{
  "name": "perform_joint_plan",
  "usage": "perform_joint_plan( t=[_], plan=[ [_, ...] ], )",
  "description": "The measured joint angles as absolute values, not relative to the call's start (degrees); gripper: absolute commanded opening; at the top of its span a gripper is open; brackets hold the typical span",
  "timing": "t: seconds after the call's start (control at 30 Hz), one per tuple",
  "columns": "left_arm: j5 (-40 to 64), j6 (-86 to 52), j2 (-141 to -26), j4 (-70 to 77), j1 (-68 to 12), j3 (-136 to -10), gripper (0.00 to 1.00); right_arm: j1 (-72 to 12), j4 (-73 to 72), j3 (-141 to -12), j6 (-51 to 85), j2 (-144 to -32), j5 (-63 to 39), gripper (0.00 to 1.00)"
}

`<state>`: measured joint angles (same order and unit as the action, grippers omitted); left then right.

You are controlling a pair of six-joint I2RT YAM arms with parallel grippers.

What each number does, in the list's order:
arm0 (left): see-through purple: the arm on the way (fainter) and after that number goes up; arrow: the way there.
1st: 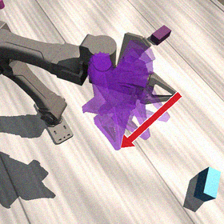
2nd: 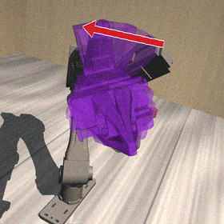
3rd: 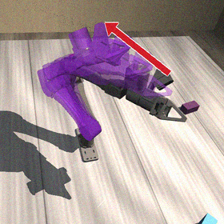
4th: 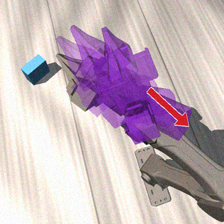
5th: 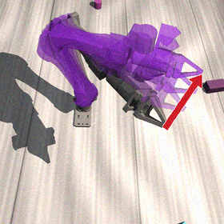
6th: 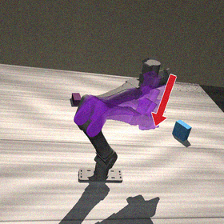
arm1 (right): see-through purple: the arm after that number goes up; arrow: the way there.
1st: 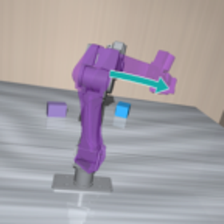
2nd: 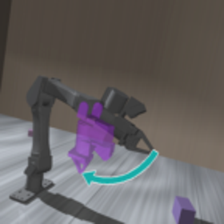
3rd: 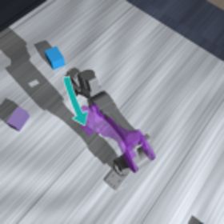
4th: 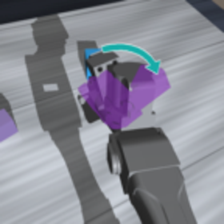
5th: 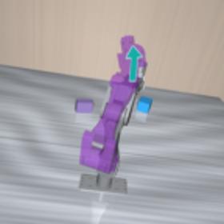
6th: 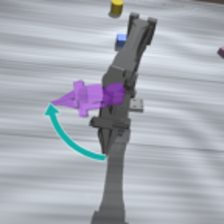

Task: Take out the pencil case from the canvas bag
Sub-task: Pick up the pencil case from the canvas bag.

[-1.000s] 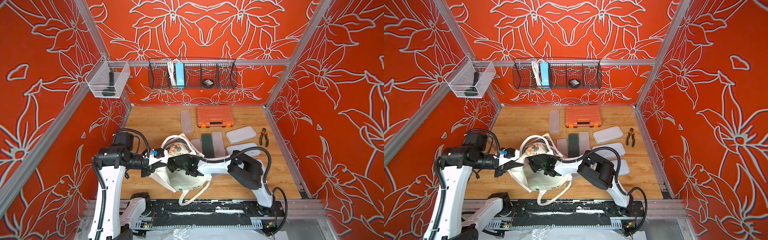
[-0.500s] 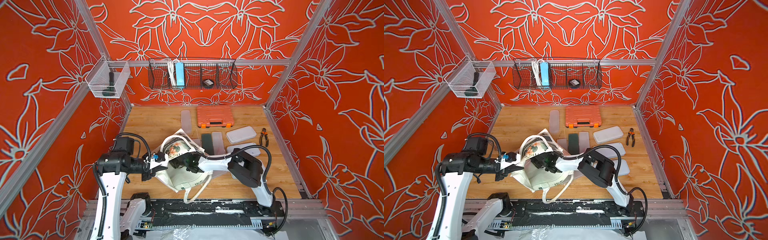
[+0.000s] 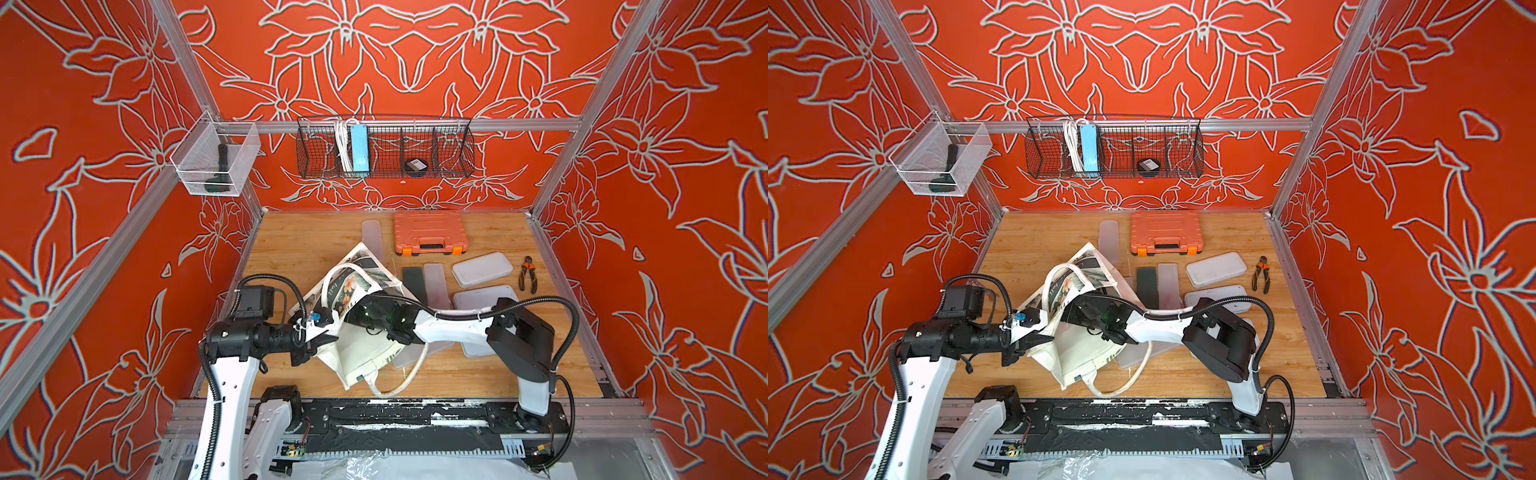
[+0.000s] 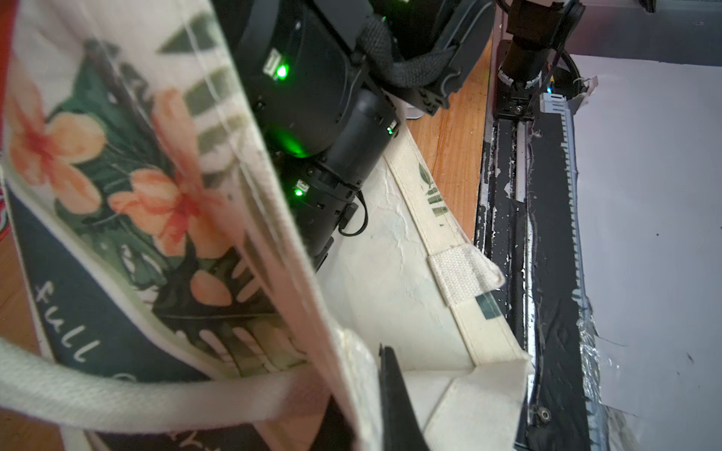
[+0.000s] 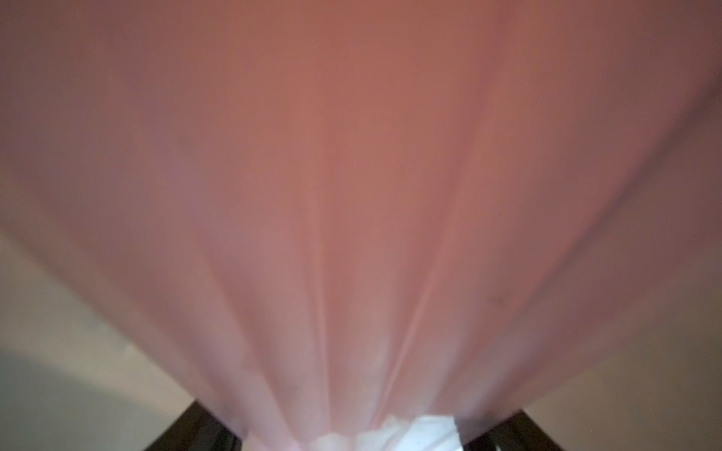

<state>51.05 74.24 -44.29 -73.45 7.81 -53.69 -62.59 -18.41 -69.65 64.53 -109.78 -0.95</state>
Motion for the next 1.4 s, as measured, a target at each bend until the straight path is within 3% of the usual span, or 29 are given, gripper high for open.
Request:
perform_joint_plan(
  t=[0.67, 1.4],
  plan=[
    [49.2, 54.5, -42.9, -62.4, 7.8, -53.6, 0.00, -62.6, -12.2, -64.5, 50.1, -96.4, -3.0, 0.49],
    [46.2, 38.4, -42.1, -52.5, 7.7, -52.4, 0.00, -62.6, -8.2, -58.2, 43.3, -84.4, 1.1, 0.51]
  ],
)
